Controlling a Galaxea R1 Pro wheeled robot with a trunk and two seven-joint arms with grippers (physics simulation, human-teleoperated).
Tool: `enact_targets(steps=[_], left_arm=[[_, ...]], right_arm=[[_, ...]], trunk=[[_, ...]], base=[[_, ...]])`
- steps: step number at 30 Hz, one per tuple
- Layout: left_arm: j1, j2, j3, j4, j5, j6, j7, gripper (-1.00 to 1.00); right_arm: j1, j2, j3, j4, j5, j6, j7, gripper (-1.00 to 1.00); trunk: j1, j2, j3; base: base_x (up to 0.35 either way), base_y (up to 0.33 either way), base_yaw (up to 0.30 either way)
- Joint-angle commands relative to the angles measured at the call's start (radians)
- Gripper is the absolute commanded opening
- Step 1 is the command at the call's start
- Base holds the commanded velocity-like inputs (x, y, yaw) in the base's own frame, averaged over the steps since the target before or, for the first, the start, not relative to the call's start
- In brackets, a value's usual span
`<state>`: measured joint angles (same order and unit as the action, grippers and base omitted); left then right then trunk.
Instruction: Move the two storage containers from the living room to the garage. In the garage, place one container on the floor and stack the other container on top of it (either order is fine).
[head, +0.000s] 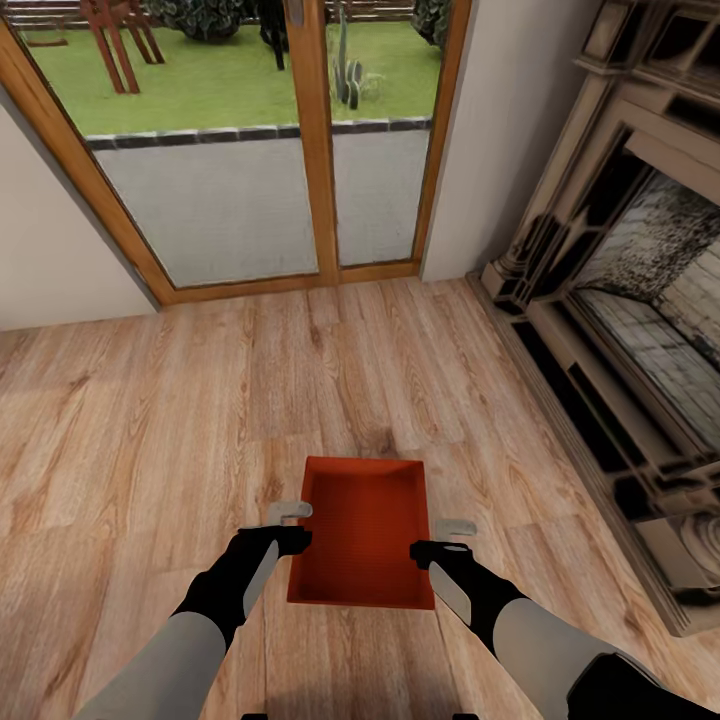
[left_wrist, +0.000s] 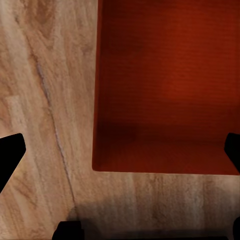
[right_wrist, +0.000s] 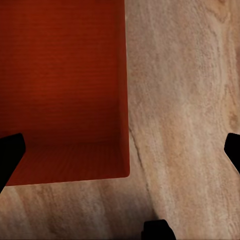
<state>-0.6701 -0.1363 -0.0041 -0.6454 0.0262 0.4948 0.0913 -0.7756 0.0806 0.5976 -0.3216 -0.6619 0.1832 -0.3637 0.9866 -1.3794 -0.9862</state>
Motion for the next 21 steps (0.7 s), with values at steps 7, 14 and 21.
enact_targets(steps=[7, 14, 21], left_arm=[[0.0, 0.0, 0.0, 0.0, 0.007, 0.007, 0.004, 1.0], [0.0, 0.0, 0.0, 0.0, 0.008, 0.007, 0.004, 1.0], [0.0, 0.0, -0.001, 0.0, 0.004, 0.006, 0.004, 1.0]], right_arm=[[-0.001, -0.001, 0.008, -0.002, -0.005, 0.004, -0.007, 1.0], [-0.001, -0.001, 0.008, -0.003, -0.005, 0.004, -0.009, 1.0], [-0.001, -0.001, 0.008, -0.004, 0.037, 0.0, -0.016, 1.0]], trunk=[[0.027, -0.05, -0.023], [0.054, -0.099, -0.045], [0.081, -0.148, -0.066]], base=[[0.0, 0.0, 0.0], [0.0, 0.0, 0.0], [0.0, 0.0, 0.0]])
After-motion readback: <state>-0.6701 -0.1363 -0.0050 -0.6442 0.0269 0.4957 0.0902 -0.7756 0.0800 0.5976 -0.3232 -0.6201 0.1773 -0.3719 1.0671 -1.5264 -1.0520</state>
